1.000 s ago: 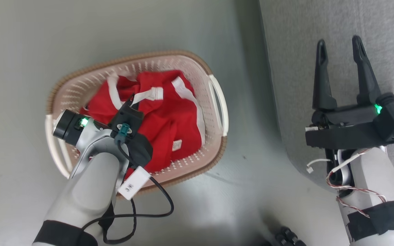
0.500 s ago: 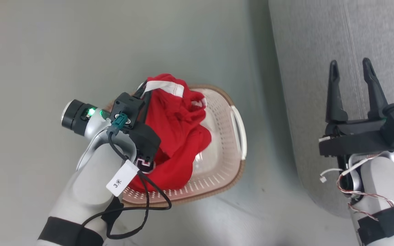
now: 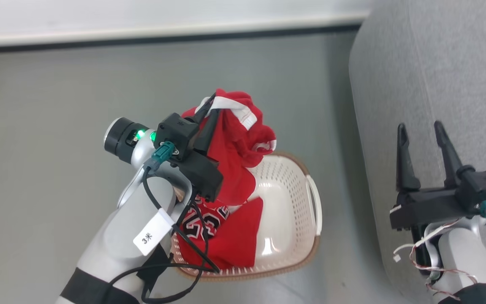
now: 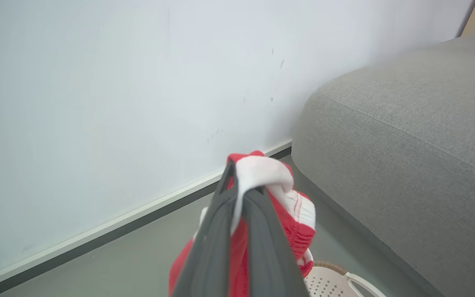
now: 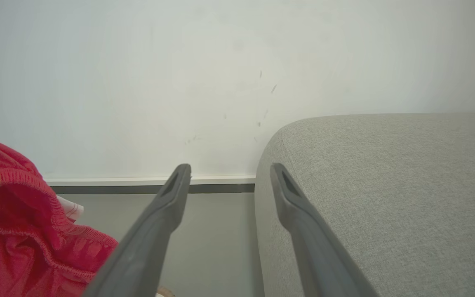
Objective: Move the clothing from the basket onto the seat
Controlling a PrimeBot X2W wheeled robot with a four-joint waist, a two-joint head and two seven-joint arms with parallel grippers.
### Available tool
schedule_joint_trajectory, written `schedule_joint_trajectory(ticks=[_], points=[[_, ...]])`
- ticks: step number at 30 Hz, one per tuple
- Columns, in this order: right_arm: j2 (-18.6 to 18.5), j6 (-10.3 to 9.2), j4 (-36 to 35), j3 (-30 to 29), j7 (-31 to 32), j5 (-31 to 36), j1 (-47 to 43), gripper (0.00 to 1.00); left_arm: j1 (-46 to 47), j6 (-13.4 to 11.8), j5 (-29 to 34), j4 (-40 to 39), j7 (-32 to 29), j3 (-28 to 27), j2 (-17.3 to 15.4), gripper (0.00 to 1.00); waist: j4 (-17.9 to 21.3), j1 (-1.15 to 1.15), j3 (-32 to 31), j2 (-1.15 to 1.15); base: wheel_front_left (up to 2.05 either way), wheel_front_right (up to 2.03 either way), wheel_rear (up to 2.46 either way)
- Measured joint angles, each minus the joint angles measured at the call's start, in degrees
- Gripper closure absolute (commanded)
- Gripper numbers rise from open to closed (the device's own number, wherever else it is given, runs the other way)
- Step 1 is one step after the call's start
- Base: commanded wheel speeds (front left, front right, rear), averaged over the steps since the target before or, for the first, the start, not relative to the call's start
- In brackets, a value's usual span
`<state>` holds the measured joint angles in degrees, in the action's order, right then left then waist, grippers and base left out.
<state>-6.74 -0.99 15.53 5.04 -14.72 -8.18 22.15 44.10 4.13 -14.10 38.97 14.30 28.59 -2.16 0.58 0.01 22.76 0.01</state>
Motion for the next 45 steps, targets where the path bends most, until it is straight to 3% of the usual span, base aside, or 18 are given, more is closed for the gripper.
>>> schedule_joint_trajectory(ticks=[13,29,45], points=[[0.83,1.10,3.44,1.93,0.00,0.18,-3.96,0.00,-0.01,0.43,-4.80,-1.13,0.01,5.14,0.01,1.00,-2.15,0.01,-11.47,0.00,0.00,0.00,0.00],[2.43,4.64,6.70,9.62,0.00,1.37,-8.49,0.00,-4.55,-0.66,-10.66,-2.47,0.00,11.43,-0.01,1.00,-2.97,0.00,-24.71,0.00,0.00,0.00,0.00],[2.23,7.65,15.32,17.98,0.65,3.61,-3.55,0.00,-6.05,-2.61,-13.15,-10.33,-1.09,17.62,-0.11,1.00,-5.44,-0.02,-28.37,-0.01,0.00,0.00,0.00]])
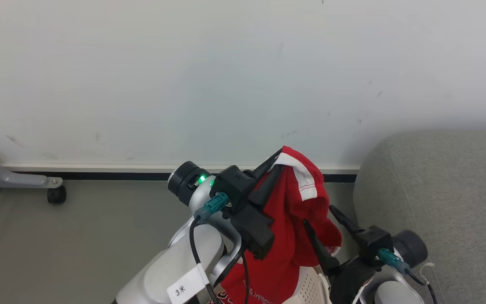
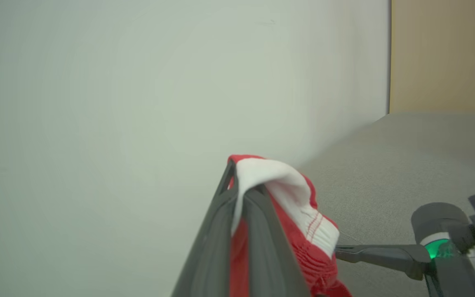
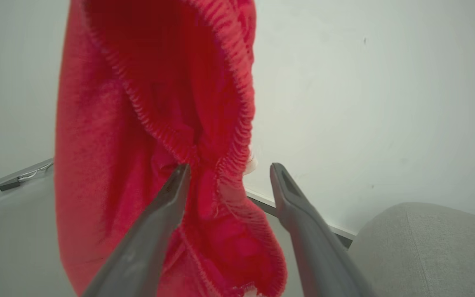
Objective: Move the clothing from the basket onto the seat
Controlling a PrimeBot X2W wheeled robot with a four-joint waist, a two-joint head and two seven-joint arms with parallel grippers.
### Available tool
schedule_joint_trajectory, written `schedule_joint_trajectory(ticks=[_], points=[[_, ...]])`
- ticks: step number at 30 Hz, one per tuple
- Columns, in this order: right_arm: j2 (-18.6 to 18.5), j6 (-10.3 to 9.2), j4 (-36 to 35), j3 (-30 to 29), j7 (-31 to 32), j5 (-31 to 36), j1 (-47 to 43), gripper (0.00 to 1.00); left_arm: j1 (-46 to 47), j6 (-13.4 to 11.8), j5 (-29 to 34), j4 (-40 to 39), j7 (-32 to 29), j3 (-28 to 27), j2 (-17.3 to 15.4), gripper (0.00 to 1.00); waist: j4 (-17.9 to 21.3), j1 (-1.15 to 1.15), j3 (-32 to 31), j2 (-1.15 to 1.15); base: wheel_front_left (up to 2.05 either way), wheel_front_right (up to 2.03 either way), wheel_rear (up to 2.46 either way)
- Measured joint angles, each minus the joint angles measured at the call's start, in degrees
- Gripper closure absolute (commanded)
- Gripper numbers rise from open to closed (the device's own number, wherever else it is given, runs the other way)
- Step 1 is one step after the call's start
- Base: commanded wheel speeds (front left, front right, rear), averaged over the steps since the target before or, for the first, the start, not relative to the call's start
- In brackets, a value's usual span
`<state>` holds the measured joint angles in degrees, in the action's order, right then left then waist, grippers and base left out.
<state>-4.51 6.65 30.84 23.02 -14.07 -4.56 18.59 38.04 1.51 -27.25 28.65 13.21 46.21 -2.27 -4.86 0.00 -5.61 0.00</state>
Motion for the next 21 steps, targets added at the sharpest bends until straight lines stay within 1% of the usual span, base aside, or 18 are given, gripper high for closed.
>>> schedule_joint_trajectory(ticks=[2,7,8,9,10,11,14,18,21], points=[[0.04,0.36,2.13,1.51,0.80,0.10,1.46,0.00,-0.01,-0.01,-0.02,-0.96,-0.01,0.56,-0.09,1.00,-0.28,0.00,0.05,0.01,0.00,0.00,0.00],[0.13,0.43,7.10,4.19,1.97,0.09,4.63,0.00,0.02,-0.14,-0.90,-3.37,-0.52,2.53,-0.05,1.00,-1.04,0.00,0.35,0.00,0.00,0.00,0.00],[0.16,0.43,7.89,4.68,2.05,0.07,5.13,0.00,0.03,-0.55,-1.04,-3.70,-0.53,2.74,-0.07,1.00,-1.23,0.00,0.45,0.00,0.00,0.00,0.00],[0.20,0.44,8.72,5.13,2.44,0.04,5.72,0.35,0.04,-0.55,-1.16,-3.94,-0.54,2.83,-0.08,1.00,-1.43,0.00,0.56,0.00,0.00,0.00,0.00],[0.19,0.44,9.27,5.71,2.44,-0.07,6.20,0.51,0.04,-0.55,-1.35,-4.17,-0.60,2.94,-0.12,1.00,-1.61,0.00,0.67,0.00,0.00,0.00,0.00],[0.18,0.44,9.89,6.65,2.40,-0.37,6.74,0.60,0.03,-0.57,-1.37,-4.28,-0.62,2.97,-0.12,1.00,-1.78,0.00,0.79,0.00,0.00,0.00,0.00],[0.33,0.44,11.02,8.95,2.31,-1.80,8.10,1.00,0.03,-0.83,-1.41,-4.14,-1.02,2.85,-0.14,1.00,-2.15,0.00,1.12,0.00,0.00,0.00,0.00],[0.20,0.44,12.28,10.78,1.79,-3.44,9.24,1.00,0.01,-1.09,-1.53,-3.55,-1.03,2.32,-0.15,1.00,-2.34,0.00,1.40,0.00,0.00,0.00,0.00],[-0.02,0.45,12.84,11.90,1.54,-4.16,10.25,1.00,-0.35,-1.75,-1.91,-3.43,-1.02,1.49,-0.49,1.00,-2.05,0.00,1.55,0.00,0.00,0.00,0.00]])
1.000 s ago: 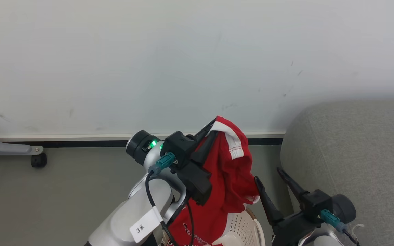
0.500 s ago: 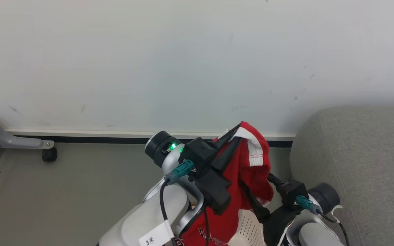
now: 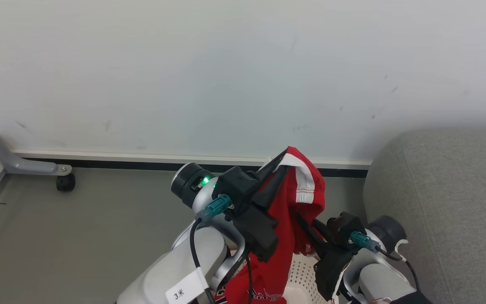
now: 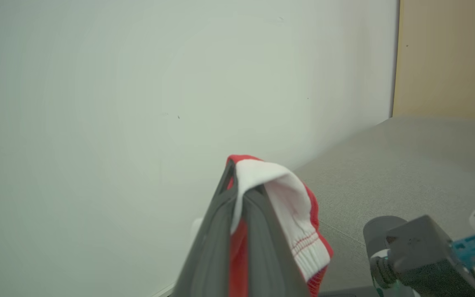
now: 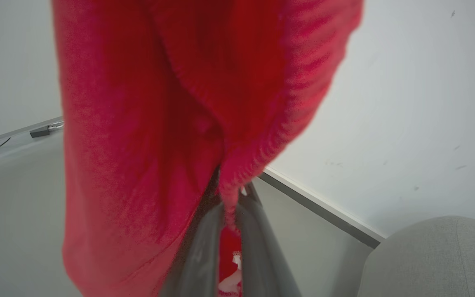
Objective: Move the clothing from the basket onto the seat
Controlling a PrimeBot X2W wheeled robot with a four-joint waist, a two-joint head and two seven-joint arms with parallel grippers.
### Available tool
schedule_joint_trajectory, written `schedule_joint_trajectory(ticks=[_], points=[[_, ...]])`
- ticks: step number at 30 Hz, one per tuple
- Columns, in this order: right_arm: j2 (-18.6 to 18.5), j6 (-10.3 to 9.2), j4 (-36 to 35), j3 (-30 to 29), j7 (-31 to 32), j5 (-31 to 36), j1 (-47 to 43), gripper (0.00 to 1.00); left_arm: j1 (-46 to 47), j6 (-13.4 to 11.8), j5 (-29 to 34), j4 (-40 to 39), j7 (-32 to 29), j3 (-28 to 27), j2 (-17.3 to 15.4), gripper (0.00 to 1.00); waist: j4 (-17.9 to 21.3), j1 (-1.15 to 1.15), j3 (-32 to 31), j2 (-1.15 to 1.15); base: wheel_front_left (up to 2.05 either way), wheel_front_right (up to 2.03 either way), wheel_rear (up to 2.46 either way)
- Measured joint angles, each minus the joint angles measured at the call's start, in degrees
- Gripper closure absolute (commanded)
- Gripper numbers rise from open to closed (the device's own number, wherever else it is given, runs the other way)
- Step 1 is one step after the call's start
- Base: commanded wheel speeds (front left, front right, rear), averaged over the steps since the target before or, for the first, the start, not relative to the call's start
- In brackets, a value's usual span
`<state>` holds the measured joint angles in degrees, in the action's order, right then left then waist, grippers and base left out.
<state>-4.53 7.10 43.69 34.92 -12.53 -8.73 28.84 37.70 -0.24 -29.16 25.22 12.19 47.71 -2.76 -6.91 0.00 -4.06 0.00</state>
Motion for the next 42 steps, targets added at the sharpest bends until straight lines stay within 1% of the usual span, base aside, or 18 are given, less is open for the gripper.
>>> schedule_joint_trajectory(ticks=[3,4,5,6,7,8,9,12,15,24,35,42], points=[[-0.81,0.03,0.12,0.69,-0.46,-1.16,1.14,1.00,-1.04,-0.66,-0.18,0.48,0.01,-0.85,-0.70,0.99,0.64,0.00,0.12,0.00,0.00,0.00,0.00],[-1.19,0.03,0.14,0.74,-0.64,-1.63,1.35,1.00,-1.41,-0.82,-0.40,0.58,0.01,-1.15,-0.86,0.82,0.89,0.00,0.16,0.00,0.00,0.00,0.00],[-1.59,0.03,0.14,0.77,-0.66,-1.96,1.48,1.00,-1.76,-0.85,-0.68,0.77,0.01,-1.40,-0.98,0.70,1.15,0.00,0.20,0.00,0.00,0.00,0.00],[-2.00,0.03,0.13,0.96,-0.67,-2.10,1.58,1.00,-2.08,-1.07,-1.18,0.85,0.02,-1.57,-1.18,0.70,1.44,0.00,0.22,0.00,0.00,0.00,0.00],[-2.34,0.03,0.12,1.02,-0.69,-2.33,1.77,1.00,-2.42,-1.36,-1.64,0.93,0.09,-1.88,-1.34,0.16,1.75,0.00,0.25,0.00,0.00,0.00,0.00],[-2.34,0.03,0.12,1.02,-0.69,-2.33,1.77,1.00,-2.42,-1.36,-1.64,0.93,0.09,-1.88,-1.34,0.16,1.75,0.00,0.25,0.00,0.00,0.00,0.00],[-2.66,0.03,0.07,1.08,-0.75,-2.48,2.07,1.00,-2.90,-1.64,-1.71,0.94,0.11,-2.22,-1.60,0.00,2.08,0.00,0.28,0.00,0.00,0.00,0.00],[-4.05,0.03,-0.58,1.29,-1.16,-3.13,3.42,1.00,-4.50,-2.34,-2.07,1.85,0.53,-3.01,-2.65,0.00,3.54,0.00,0.40,0.00,0.00,0.00,0.00],[-4.98,0.03,-1.08,1.30,-1.19,-3.41,3.99,1.00,-5.38,-2.46,-2.22,1.99,0.62,-3.44,-2.92,0.00,4.39,0.00,0.45,0.00,0.00,0.00,0.00],[-9.60,0.03,-3.68,0.62,-1.36,-3.91,6.55,1.00,-9.40,-2.88,-2.89,2.48,1.54,-4.31,-3.48,0.00,8.84,0.00,0.61,0.00,0.00,0.00,0.00],[-15.34,0.04,-7.64,-1.44,-1.68,-3.94,8.89,1.00,-13.86,-3.31,-3.42,2.78,2.01,-4.97,-3.53,0.00,15.80,0.00,0.64,0.00,0.00,0.00,0.00],[-17.93,0.04,-10.71,-1.43,-1.64,-3.93,9.65,1.00,-15.05,-3.34,-3.44,2.94,2.05,-5.49,-3.41,0.00,20.79,0.00,0.89,0.00,0.00,0.00,0.00]])
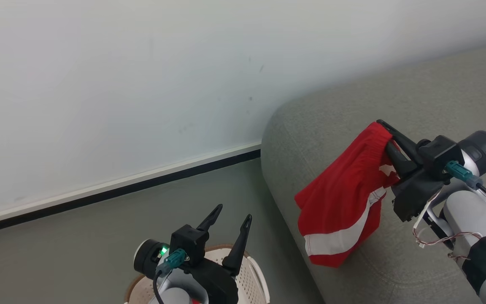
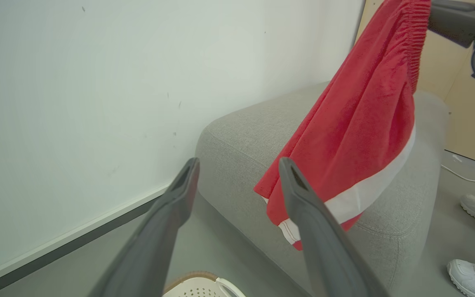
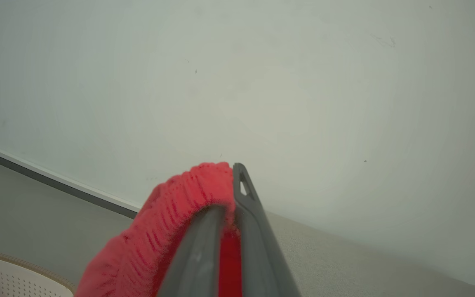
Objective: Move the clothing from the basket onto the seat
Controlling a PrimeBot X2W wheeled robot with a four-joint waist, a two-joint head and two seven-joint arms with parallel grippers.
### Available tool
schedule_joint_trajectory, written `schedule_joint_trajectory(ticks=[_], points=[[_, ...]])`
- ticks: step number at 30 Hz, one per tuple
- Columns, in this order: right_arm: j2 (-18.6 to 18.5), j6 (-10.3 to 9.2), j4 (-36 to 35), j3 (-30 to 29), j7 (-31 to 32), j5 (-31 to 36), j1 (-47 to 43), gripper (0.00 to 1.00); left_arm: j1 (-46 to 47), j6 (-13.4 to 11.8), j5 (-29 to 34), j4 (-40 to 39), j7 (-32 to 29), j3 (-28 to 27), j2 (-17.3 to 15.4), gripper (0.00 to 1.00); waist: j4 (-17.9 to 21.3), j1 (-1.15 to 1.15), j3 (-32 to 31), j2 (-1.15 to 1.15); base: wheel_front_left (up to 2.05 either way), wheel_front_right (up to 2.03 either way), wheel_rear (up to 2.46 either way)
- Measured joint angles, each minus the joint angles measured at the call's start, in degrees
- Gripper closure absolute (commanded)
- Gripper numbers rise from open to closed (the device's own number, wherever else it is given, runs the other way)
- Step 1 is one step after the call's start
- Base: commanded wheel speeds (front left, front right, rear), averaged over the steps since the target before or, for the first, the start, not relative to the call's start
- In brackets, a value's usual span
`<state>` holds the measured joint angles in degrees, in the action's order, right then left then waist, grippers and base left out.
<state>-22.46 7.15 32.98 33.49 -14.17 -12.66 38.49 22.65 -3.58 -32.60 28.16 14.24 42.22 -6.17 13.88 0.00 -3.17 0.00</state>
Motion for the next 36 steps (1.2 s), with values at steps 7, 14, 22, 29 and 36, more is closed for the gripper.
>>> schedule_joint_trajectory(ticks=[7,14,22,29,36], points=[[-2.24,0.00,-3.23,0.47,0.76,0.00,1.26,1.00,-1.26,-0.04,0.07,-0.16,0.04,-0.10,0.65,0.00,4.75,0.00,0.51,0.00,0.00,0.00,0.00],[-6.01,0.00,-6.19,-0.38,2.31,-1.23,2.07,1.00,-1.65,-0.02,1.02,-1.23,0.05,0.49,1.36,0.00,7.73,0.00,2.06,0.00,0.00,0.00,0.00],[-9.20,0.00,-8.80,-2.29,4.78,-2.60,7.78,1.00,-1.15,-0.47,3.01,-4.70,0.05,0.82,1.41,0.00,6.92,0.00,5.56,0.00,0.00,0.00,0.00],[-12.14,0.00,-8.60,-7.91,8.32,-6.51,21.15,1.00,0.52,-0.98,6.42,-9.47,0.07,0.76,-1.20,0.00,4.17,-0.01,10.61,-0.01,0.00,0.00,0.00],[-15.03,0.00,-5.03,-12.05,11.09,-8.50,32.43,1.00,1.73,-1.21,8.53,-13.60,0.07,0.16,-3.27,0.00,1.32,-0.01,15.96,0.00,0.00,0.00,0.00]])
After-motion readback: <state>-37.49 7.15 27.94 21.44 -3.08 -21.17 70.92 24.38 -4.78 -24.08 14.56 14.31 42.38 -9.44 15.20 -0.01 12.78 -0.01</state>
